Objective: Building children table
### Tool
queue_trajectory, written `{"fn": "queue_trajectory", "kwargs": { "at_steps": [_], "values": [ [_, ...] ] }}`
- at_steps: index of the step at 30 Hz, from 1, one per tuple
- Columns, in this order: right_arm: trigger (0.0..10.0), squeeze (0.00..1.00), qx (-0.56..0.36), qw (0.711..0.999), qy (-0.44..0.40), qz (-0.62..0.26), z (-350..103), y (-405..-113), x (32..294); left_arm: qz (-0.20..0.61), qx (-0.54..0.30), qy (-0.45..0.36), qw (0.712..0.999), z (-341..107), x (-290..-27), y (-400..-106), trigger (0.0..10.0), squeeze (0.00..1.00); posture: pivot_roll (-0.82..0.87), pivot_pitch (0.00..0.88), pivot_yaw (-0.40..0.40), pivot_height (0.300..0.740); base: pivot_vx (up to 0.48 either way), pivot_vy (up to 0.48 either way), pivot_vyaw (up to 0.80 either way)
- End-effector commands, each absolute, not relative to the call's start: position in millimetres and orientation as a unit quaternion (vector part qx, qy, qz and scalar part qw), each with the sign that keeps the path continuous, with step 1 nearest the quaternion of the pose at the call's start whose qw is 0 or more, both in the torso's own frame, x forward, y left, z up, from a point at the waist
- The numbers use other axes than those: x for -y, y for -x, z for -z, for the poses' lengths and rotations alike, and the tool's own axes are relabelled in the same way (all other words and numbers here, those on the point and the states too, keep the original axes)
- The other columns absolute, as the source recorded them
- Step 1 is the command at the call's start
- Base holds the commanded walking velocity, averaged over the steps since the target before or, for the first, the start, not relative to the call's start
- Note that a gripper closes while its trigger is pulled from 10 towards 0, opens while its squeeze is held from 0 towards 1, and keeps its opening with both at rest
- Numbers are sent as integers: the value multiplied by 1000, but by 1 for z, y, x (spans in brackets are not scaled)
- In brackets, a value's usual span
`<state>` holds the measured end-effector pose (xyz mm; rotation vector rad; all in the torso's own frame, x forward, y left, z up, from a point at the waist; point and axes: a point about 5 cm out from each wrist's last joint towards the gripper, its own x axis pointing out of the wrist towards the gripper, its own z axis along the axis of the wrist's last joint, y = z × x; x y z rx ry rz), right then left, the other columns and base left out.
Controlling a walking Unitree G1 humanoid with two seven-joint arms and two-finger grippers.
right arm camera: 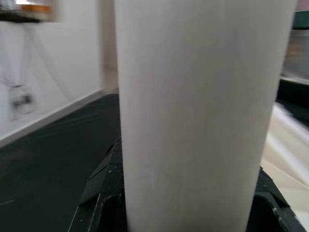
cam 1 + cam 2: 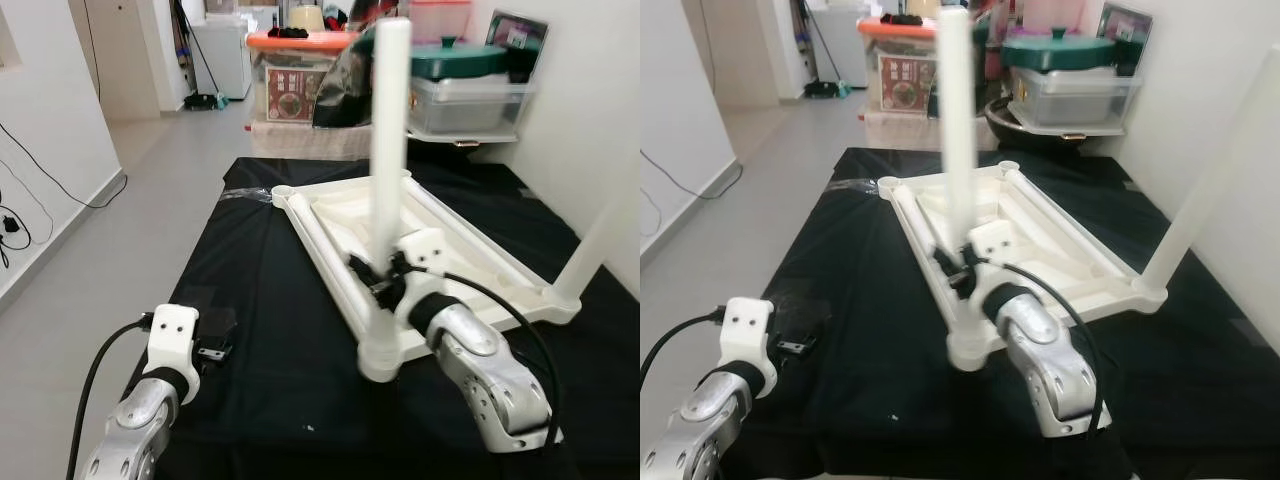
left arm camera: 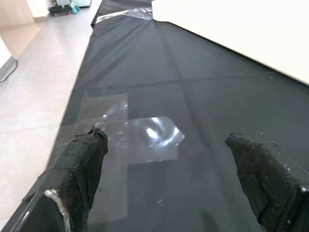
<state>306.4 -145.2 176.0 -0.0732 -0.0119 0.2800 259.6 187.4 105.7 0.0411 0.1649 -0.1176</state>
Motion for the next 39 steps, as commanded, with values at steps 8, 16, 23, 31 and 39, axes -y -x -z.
{"fn": "queue_trajectory", "kwargs": {
  "at_steps": [8, 16, 23, 31, 39],
  "values": [
    [10000, 0, -48, 998, -28, -35, -147, -303, 156, 45, -94, -25, 994, -99, -192, -260, 10000, 0, 99, 0, -27, 740, 0, 0, 0],
    [10000, 0, -51, 995, -78, 33, -139, -298, 161, 39, -100, -23, 994, -97, -194, -260, 10000, 0, 95, 0, -21, 740, 0, 0, 0],
    [10000, 0, -101, 984, -95, 108, -124, -299, 175, 33, -107, -22, 993, -95, -196, -262, 10000, 0, 95, 0, -22, 740, 0, 0, 0],
    [10000, 0, -146, 973, -97, 151, -116, -296, 179, 31, -110, -21, 993, -94, -196, -262, 10000, 0, 91, 0, -24, 740, 0, 0, 0],
    [10000, 0, -118, 987, -67, 85, -127, -295, 165, 28, -114, -21, 993, -92, -196, -262, 10000, 0, 82, 0, -23, 740, 0, 0, 0]
  ]
}}
